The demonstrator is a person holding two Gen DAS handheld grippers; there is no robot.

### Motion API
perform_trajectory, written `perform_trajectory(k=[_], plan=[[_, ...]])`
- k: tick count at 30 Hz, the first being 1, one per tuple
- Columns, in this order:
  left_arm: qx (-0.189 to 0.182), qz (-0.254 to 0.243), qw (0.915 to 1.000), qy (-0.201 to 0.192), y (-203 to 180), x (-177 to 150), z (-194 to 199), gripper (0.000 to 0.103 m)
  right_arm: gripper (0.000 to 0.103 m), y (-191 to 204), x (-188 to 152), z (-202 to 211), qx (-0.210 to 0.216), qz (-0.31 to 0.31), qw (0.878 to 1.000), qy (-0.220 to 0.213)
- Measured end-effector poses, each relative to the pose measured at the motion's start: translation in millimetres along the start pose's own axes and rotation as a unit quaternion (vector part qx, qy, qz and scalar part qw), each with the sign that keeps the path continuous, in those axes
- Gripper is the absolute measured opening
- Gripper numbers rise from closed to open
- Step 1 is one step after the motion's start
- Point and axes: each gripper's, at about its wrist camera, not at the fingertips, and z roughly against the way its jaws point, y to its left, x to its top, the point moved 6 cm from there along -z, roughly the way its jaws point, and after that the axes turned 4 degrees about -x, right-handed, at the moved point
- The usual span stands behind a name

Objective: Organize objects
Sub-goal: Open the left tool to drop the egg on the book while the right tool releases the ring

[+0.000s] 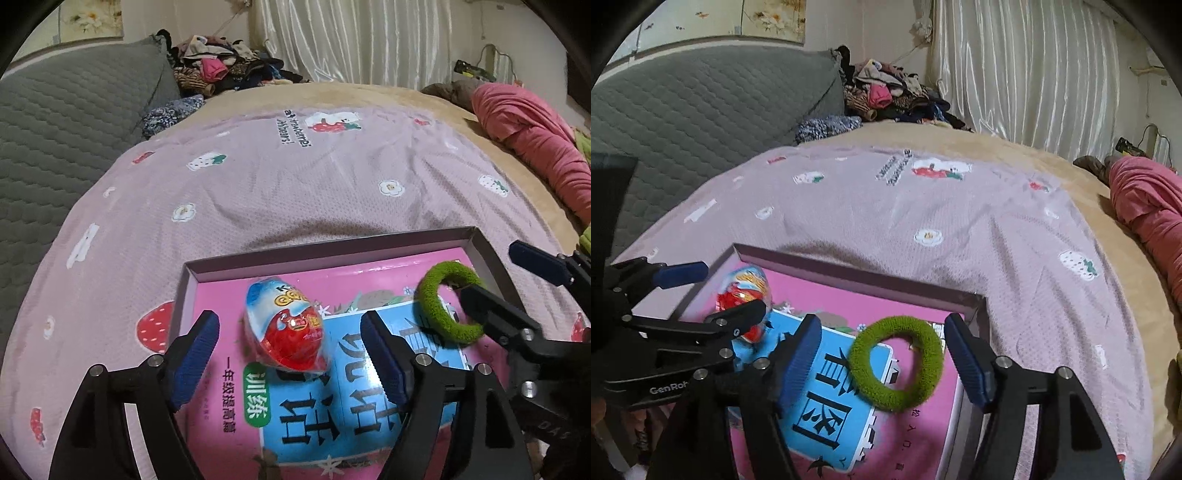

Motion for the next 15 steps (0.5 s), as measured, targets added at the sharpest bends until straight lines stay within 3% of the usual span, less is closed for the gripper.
perform_trajectory(k=[9, 12, 15], plan=[[-0.007, 0.017, 0.9996, -0.021, 13.9, -3.5, 51.2, 0.087, 0.089, 0.4, 11.2, 60.2, -0.008, 0.003, 0.999, -0.039], [-0.003, 0.013, 0.9991, -0.040, 17.9, -5.3, 81.1, 0.095, 0.091, 3.7, 15.8, 84.6, -0.013, 0.002, 0.998, -0.053], [-0.001, 0.011, 0.9983, -0.058, 23.6, -7.4, 113.8, 0.095, 0.093, 11.4, 19.8, 108.8, -0.017, 0.005, 0.997, -0.069]])
